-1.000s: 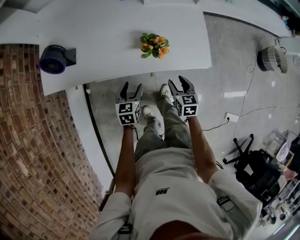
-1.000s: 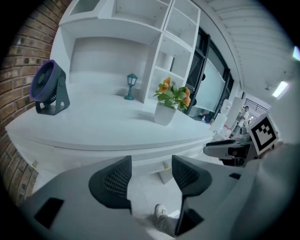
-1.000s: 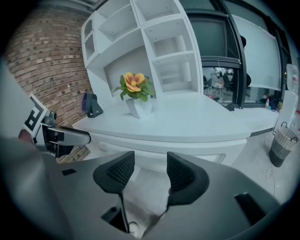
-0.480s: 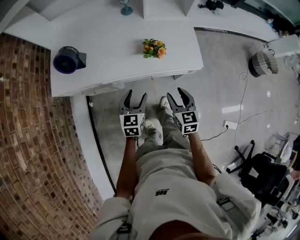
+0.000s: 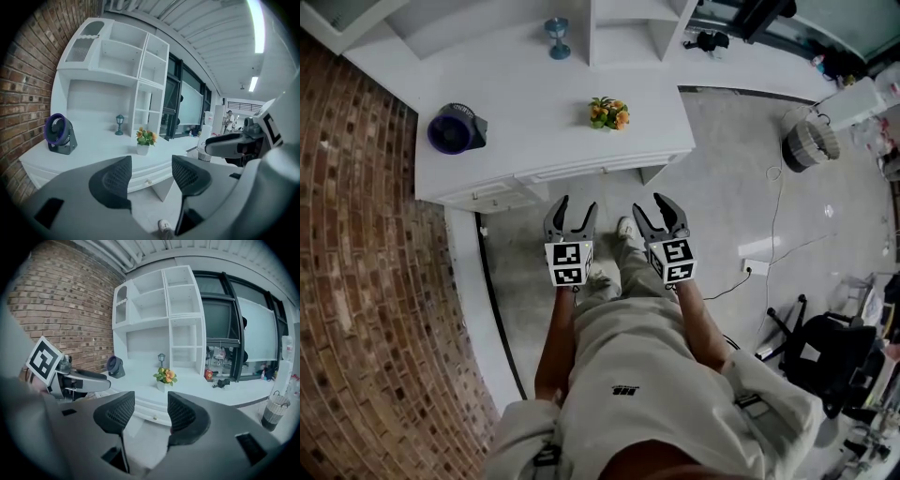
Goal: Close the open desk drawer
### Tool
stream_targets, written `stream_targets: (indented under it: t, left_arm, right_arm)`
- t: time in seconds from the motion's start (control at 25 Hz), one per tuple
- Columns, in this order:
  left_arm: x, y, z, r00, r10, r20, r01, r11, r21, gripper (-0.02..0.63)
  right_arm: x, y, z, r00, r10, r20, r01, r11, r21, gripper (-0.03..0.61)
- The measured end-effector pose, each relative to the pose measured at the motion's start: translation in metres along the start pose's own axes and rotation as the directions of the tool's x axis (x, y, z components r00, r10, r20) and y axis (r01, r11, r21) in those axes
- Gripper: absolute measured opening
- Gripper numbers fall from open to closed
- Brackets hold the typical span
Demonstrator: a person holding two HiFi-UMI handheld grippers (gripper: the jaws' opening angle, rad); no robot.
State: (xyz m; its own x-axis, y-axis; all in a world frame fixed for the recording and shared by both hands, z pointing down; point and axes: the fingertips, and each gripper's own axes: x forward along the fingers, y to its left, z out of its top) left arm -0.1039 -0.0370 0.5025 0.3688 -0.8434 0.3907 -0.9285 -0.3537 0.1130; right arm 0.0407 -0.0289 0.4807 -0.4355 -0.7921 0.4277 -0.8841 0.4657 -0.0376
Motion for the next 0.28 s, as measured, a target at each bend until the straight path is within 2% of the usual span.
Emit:
stream_targets:
  t: [0.28]
  left_arm:
    - [-0.018, 0.001, -0.003, 1.000, -0.006, 0.001, 0.006, 1.000, 0.017, 0.279]
  right_arm:
    - [-0.011, 0.011, -0.004, 1.000, -0.009, 0.009, 0.009, 1.000, 0.006, 0.216]
